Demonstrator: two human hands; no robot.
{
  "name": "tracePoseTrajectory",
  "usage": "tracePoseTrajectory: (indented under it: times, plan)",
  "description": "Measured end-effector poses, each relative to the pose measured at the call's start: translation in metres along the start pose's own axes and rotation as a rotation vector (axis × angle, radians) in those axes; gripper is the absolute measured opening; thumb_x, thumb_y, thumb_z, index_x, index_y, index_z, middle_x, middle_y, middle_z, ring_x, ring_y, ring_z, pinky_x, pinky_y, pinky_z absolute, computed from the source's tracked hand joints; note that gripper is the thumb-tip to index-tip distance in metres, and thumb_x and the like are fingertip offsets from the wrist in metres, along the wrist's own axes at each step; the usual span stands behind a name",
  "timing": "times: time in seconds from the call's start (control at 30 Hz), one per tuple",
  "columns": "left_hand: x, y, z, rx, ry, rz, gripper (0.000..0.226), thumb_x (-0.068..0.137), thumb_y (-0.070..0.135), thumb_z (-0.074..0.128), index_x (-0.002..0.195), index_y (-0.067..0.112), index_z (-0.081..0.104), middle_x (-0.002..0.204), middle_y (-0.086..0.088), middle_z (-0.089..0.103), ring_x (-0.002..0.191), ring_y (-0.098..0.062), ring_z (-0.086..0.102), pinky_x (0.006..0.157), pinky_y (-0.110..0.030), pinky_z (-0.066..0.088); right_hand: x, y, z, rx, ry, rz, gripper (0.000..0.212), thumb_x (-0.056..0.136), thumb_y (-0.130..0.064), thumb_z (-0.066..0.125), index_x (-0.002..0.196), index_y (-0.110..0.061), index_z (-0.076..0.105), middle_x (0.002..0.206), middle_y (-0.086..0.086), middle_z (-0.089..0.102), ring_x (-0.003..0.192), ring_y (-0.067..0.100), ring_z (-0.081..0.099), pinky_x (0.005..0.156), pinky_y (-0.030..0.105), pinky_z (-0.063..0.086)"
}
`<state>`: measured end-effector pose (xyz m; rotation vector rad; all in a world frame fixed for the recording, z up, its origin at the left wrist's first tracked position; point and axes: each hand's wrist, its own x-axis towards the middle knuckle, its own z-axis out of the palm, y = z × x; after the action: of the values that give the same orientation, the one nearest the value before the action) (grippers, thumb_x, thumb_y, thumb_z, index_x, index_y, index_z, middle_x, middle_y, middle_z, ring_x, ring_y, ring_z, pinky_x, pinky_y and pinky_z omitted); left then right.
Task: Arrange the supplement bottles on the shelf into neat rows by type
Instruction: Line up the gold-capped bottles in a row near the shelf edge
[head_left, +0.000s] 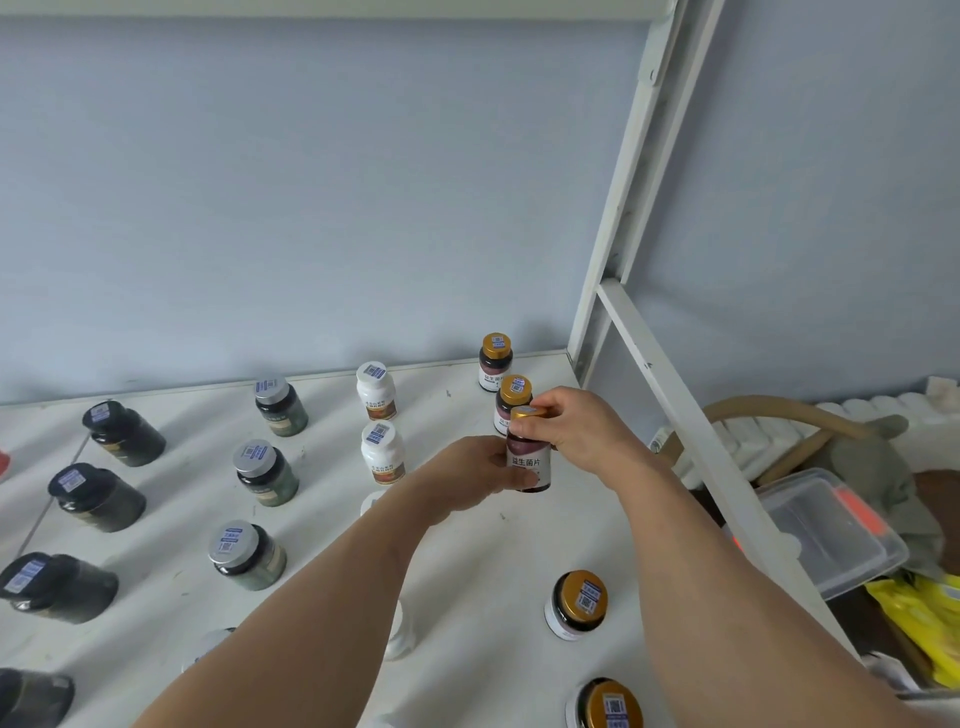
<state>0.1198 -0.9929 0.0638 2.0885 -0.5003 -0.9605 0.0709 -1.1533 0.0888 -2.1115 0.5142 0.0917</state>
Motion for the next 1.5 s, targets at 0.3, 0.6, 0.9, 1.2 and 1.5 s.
tracePoseTrajectory:
  times: [0.3,0.6,0.9,1.2,1.5]
  plan:
    - [-0.002,0.001,-0.005,-0.007,0.029,0.032,0.042,0.083,0.037,0.071,0.122,0.027,0.062,0.114,0.006,0.067,0.102,-0.016,0.061,0.089,-0.030,0.050,-0.001,-0.004,0.000,0.024,0.015,-0.007,0.046,0.075,-0.047,0.079,0.112,-0.022,0.068,0.102,-0.006,0.070,0.095,0.011,0.065,0.087,0.035,0.054]
    - [0.001,0.001,-0.010,0.659,0.206,0.132,0.061,0.090,0.043,0.062,0.144,0.025,0.039,0.139,0.004,0.053,0.123,-0.019,0.052,0.097,-0.034,0.047,-0.012,0.011,0.007,0.020,-0.026,-0.004,0.034,0.081,-0.023,0.078,0.110,-0.027,0.060,0.104,-0.009,0.067,0.098,0.011,0.062,0.088,0.031,0.049]
    - [0.003,0.005,-0.010,0.796,0.263,0.195,0.053,0.094,0.040,0.055,0.143,0.023,0.040,0.139,0.003,0.052,0.121,-0.021,0.053,0.091,-0.034,0.048,-0.012,0.034,0.017,0.029,-0.063,0.035,0.045,0.080,-0.022,0.079,0.117,-0.030,0.053,0.108,-0.011,0.062,0.110,0.016,0.058,0.098,0.034,0.048]
    - [0.015,0.001,-0.026,0.648,0.341,0.098,0.055,0.094,0.041,0.056,0.143,0.023,0.039,0.138,0.003,0.053,0.125,-0.020,0.050,0.094,-0.034,0.046,0.019,0.000,-0.002,0.035,0.085,-0.016,0.062,0.085,-0.037,0.073,0.140,-0.027,0.046,0.146,-0.002,0.046,0.133,0.017,0.044,0.101,0.034,0.040]
    - [0.045,-0.007,-0.028,0.464,0.297,0.001,0.063,0.090,0.043,0.060,0.145,0.022,0.037,0.140,0.000,0.052,0.124,-0.022,0.051,0.099,-0.036,0.047,0.063,-0.001,0.008,-0.139,-0.053,-0.006,0.046,0.087,-0.025,0.072,0.130,-0.028,0.054,0.119,-0.004,0.063,0.112,0.019,0.058,0.087,0.029,0.044]
